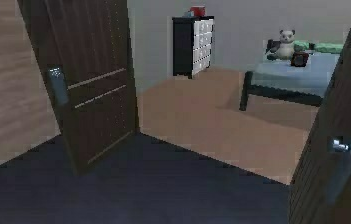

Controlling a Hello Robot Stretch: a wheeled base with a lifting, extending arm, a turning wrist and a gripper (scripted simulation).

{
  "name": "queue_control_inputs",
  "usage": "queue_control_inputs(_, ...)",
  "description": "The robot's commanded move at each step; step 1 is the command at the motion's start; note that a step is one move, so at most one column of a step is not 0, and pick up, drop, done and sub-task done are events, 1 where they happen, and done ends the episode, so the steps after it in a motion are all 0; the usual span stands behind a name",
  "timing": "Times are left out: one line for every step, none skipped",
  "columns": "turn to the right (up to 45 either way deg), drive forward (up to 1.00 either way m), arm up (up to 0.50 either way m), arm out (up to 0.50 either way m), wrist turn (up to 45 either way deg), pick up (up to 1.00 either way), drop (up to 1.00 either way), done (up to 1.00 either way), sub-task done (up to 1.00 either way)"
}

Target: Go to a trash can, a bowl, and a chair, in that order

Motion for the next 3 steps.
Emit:
queue_control_inputs(12.0, 0.00, 0.00, 0.00, 0.0, 0.00, 0.00, 0.00, 0.00)
queue_control_inputs(0.0, 1.00, 0.00, 0.00, 0.0, 0.00, 0.00, 0.00, 0.00)
queue_control_inputs(24.0, 0.00, 0.00, 0.00, 0.0, 0.00, 0.00, 0.00, 0.00)
